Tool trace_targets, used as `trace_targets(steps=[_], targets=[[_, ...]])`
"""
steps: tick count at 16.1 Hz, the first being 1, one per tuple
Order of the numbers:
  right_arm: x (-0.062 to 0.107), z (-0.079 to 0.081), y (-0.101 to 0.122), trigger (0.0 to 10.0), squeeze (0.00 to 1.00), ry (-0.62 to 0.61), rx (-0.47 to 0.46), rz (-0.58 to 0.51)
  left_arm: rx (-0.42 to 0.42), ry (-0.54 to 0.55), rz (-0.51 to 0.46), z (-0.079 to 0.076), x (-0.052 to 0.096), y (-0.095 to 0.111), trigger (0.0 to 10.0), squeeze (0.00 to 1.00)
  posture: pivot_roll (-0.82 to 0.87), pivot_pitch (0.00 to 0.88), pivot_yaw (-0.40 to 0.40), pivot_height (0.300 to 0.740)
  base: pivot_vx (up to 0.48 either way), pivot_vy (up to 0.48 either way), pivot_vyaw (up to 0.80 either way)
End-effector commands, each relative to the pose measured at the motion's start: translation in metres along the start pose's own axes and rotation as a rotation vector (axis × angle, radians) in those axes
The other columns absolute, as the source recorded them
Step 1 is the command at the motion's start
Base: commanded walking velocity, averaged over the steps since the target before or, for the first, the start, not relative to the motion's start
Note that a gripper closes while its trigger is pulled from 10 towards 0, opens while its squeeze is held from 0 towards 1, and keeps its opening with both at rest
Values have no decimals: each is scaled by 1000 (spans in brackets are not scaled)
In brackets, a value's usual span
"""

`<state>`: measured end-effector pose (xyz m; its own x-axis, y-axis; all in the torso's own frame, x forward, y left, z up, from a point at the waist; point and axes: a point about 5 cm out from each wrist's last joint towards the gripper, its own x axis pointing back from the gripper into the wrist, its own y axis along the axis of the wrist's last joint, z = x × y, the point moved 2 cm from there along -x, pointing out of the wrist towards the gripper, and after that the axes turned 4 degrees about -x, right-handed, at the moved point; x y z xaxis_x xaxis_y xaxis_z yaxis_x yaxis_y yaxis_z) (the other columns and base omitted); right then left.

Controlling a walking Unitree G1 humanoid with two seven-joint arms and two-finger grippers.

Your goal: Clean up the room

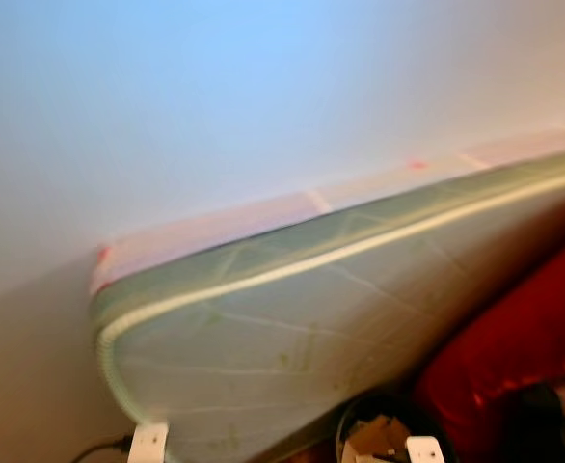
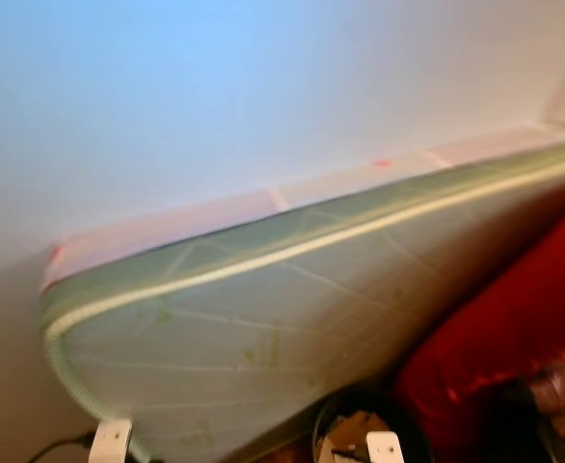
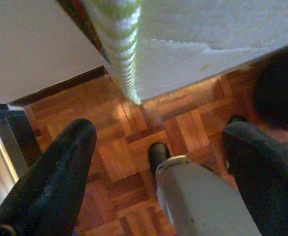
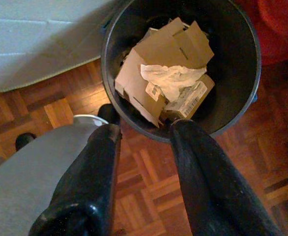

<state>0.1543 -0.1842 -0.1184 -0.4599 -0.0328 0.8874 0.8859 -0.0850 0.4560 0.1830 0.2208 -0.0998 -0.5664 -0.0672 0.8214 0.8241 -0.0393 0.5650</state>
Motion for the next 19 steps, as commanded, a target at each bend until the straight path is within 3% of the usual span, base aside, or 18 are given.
trace_targets(steps=[1, 4, 7, 19], targets=[[0, -1, -2, 10000, 0, -6, -4, 5, -7, -19, -2, -4, -1, 4, 10000, 0, 51, 0, -38, 740, 0, 0, -738], [0, -1, -3, 10000, 0, -4, 4, 7, 0, -20, -3, -5, -1, 3, 10000, 0, 56, 0, -40, 740, 0, 0, -733], [0, -2, 0, 10000, 0, -10, -35, -20, -1, -20, 3, -5, -1, 2, 10000, 0, 53, 0, -42, 740, 0, 0, 0], [2, -7, -4, 10000, 0, -8, -20, -10, 11, -29, 5, -8, -1, -1, 10000, 0, 53, 0, -48, 740, 0, 0, 0]])
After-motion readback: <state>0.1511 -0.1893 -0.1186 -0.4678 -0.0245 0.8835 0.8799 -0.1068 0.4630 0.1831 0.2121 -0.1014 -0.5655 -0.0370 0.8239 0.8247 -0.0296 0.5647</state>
